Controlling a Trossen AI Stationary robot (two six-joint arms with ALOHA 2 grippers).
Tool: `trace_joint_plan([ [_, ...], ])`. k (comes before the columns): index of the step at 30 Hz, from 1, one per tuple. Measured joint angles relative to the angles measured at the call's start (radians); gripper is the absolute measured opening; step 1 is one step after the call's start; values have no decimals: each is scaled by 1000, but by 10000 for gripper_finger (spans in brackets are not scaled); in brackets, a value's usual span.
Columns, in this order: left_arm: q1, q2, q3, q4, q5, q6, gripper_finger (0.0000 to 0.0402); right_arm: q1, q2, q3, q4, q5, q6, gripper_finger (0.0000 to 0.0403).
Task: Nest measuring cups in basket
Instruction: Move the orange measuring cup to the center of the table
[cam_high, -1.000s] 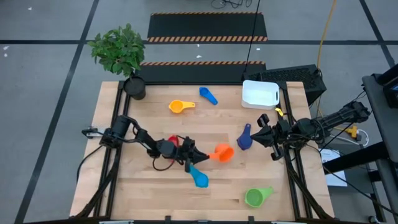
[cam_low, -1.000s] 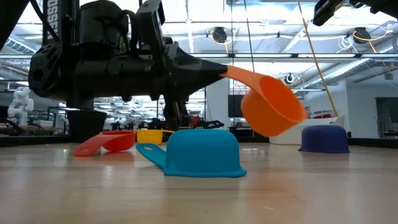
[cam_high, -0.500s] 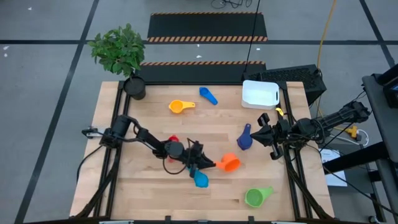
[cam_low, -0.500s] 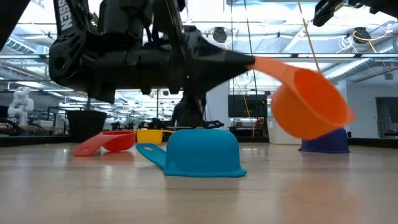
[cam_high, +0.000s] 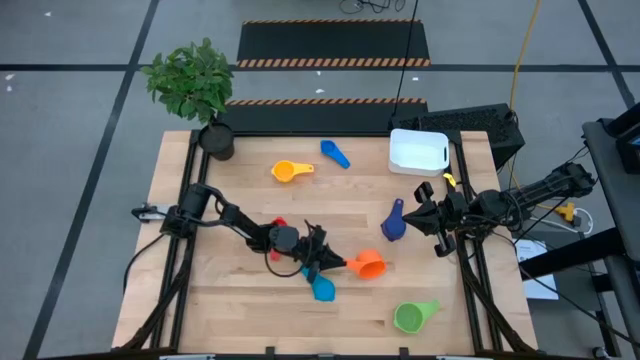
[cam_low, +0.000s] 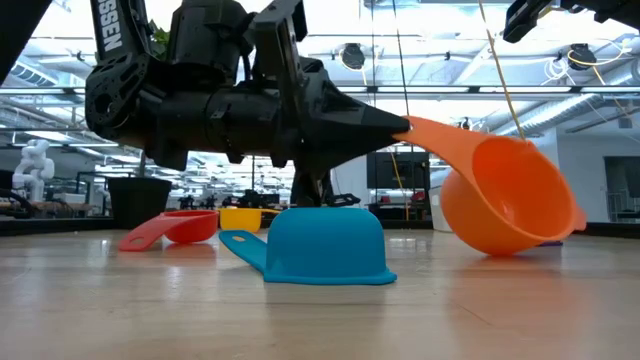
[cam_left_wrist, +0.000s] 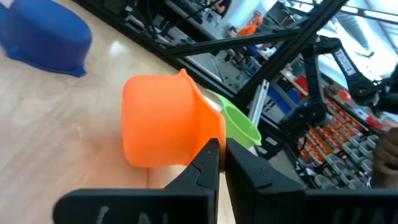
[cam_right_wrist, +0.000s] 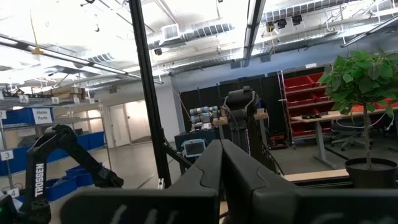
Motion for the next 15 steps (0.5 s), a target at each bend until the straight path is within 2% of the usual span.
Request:
trace_joint_plan([
  [15,87,0,-80,-6,-50,-55,129,0,0,0,0,0,0,0],
])
